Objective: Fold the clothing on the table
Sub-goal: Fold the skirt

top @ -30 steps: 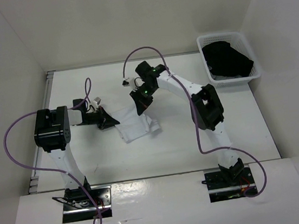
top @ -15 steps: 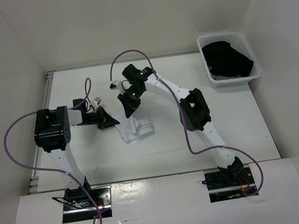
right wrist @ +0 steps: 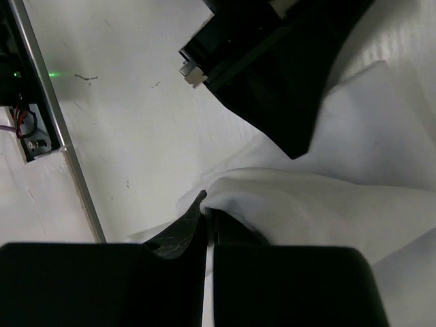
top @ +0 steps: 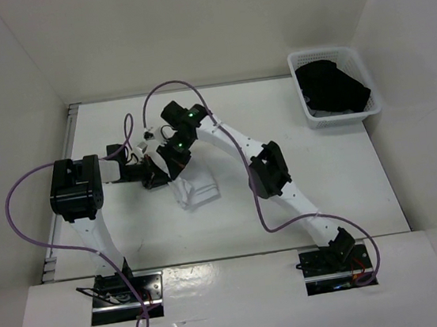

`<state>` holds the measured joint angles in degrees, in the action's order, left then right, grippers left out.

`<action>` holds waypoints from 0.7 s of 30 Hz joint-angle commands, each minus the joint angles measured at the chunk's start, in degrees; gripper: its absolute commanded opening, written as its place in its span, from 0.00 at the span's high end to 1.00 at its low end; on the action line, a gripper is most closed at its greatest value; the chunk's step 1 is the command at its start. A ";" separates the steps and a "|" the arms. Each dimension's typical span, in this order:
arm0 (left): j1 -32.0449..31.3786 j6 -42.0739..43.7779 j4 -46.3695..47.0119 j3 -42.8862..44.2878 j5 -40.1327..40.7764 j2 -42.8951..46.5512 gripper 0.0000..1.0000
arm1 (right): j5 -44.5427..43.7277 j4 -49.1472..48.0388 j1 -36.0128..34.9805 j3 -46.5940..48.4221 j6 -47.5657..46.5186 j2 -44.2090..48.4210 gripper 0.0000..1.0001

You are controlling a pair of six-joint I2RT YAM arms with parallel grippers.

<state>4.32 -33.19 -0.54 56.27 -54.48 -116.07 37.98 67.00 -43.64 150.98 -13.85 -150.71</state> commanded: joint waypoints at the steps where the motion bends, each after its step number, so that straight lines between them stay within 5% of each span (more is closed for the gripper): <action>1: -0.27 2.52 -0.78 0.16 4.20 -1.70 1.00 | 1.14 3.39 -1.27 3.89 -0.66 -2.03 1.00; 21: -0.27 2.52 -0.78 0.16 3.68 -1.70 1.00 | -6.42 4.54 -1.27 11.45 0.93 -6.17 1.00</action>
<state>4.32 -33.19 -0.54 56.27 -54.50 -116.07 32.27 70.32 -44.75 159.46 -13.32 -156.29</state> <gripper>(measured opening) 0.015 0.021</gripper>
